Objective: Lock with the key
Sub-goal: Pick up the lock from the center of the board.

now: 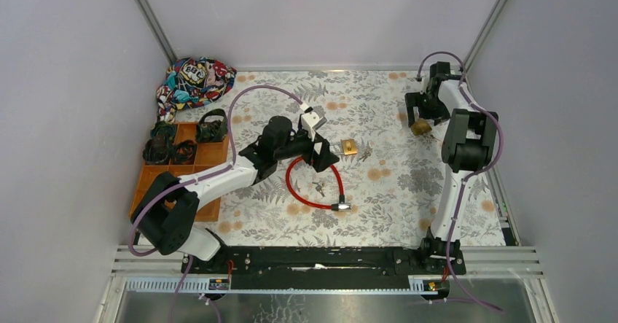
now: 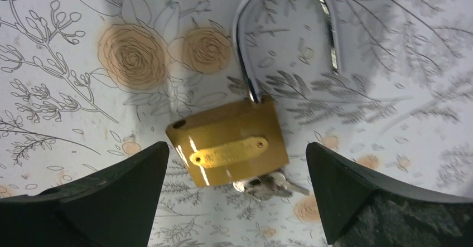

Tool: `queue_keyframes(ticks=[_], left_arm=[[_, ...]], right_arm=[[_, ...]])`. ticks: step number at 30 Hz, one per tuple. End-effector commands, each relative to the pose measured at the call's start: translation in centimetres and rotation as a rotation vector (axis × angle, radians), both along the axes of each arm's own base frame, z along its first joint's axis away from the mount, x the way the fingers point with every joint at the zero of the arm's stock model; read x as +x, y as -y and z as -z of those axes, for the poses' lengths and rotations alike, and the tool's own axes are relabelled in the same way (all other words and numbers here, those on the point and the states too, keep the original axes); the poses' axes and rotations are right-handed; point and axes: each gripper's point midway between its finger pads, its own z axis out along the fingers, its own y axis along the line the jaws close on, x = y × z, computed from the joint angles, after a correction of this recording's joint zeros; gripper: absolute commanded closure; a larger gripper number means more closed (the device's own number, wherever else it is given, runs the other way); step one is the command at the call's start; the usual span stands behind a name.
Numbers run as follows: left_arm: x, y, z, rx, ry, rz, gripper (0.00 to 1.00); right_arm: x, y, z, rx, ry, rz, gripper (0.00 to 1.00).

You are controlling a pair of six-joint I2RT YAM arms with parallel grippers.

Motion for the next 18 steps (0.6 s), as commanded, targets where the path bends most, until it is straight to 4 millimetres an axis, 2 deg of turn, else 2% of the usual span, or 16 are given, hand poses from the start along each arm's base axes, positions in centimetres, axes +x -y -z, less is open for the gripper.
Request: queue_keyframes(ticks=[1,6,9,13,16,18], left_arm=[[0.5,1.0,-4.0,-0.087,0.165,0.051,0.01],[1.1,0.9,-4.5,-0.094,0.183,0.040,0.01],[1.3,0.7,-4.7,-0.096,0.187,0.030,0.01],[1.4,0.7,-5.1,-0.103,0.197,0.027,0.01],[1.4,0.7,-5.4,-0.109,0.204,0.030,0.01],[1.3,0.8,-5.5,-0.114,0.194,0.037,0.01]], right_arm=[[0.3,-1.7,1.2,0.085,-0.049,-0.076,0.00],[-0.9,-2.3,2.9,0.121,-0.120,-0.097,0.00],[-2.0,-2.7,3.6,0.138,-0.139,-0.101,0.08],[-2.9,-2.5,3.2,0.120,-0.118,-0.072,0.43],[-3.4,-2.6,2.5,0.096,-0.074,-0.074,0.63],[-3.4,-3.7,1.1,0.098,-0.025,-0.111,0.75]])
